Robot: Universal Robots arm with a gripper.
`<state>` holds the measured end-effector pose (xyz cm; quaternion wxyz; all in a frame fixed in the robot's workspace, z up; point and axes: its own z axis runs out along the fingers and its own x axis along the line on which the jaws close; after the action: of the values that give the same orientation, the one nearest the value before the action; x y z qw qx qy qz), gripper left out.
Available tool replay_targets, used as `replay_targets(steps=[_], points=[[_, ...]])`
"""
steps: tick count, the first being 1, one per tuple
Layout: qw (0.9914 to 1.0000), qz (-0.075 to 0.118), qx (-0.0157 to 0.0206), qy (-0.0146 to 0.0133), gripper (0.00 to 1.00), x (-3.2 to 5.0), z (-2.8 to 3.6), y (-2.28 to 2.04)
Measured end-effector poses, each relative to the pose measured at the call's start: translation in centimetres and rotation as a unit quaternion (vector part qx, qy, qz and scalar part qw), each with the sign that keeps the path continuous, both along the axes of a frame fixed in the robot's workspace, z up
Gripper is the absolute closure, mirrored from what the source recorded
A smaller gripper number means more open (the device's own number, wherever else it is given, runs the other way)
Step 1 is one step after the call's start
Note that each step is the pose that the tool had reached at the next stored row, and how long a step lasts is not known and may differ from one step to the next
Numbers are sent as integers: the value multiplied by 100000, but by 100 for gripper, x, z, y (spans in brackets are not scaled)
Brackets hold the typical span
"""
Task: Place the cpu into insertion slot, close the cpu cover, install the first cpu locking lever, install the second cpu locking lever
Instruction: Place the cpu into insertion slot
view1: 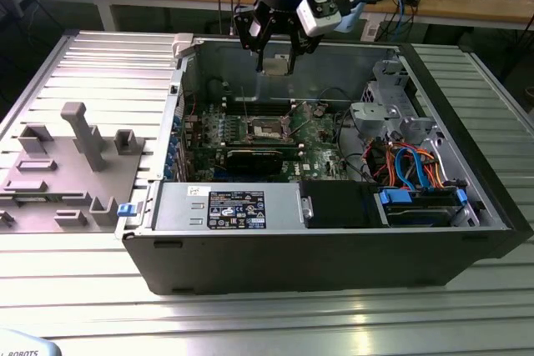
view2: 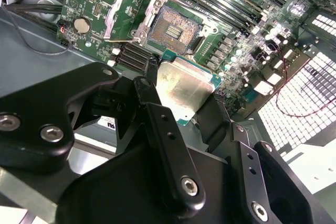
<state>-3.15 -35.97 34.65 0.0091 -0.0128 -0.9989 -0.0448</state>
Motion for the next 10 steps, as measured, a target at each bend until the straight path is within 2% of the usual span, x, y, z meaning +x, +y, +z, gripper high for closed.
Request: replay_targets(steps=[10], points=[[100000,-2,0,0,46,0,-16,0]])
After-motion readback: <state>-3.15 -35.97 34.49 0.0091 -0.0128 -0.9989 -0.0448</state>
